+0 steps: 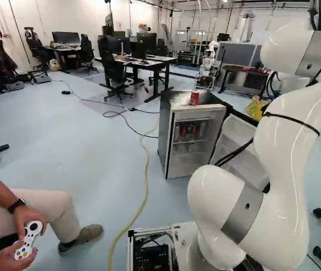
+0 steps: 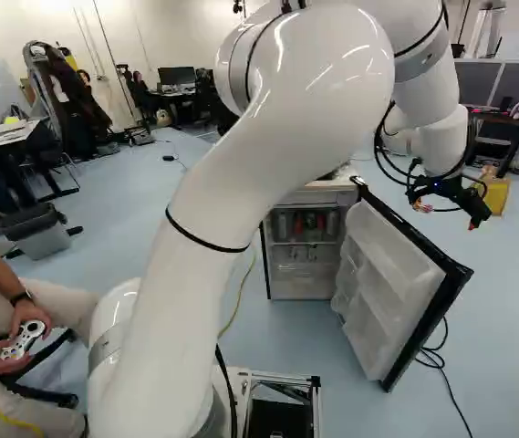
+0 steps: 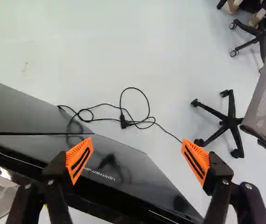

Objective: Grab a drink from the fridge

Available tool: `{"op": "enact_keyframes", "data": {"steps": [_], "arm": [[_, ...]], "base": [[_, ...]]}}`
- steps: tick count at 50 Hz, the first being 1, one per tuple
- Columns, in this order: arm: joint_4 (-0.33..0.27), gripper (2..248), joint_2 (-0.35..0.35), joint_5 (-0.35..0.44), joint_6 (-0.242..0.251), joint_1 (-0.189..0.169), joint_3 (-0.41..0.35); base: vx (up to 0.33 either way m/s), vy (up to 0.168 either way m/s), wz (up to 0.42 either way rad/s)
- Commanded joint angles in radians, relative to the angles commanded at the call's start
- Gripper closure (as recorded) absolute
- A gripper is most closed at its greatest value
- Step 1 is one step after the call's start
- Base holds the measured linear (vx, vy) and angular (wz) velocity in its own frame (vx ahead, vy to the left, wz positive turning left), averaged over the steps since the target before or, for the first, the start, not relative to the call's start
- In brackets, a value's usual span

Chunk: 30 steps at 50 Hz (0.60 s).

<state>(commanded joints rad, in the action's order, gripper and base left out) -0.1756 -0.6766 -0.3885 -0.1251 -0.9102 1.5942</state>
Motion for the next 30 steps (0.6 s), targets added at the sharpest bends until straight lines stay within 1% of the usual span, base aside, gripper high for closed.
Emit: {"op": "enact_keyframes", "data": {"steps": [12,30], "arm": [[0.024,3,-0.056,-0.053,0.0,-0.007,0.08],[0.042,3,-0.14,-0.118,0.0,-0.017,0.205]], "base": [[0.0,0.0,0.0],[0.0,0.0,0.0]]}}
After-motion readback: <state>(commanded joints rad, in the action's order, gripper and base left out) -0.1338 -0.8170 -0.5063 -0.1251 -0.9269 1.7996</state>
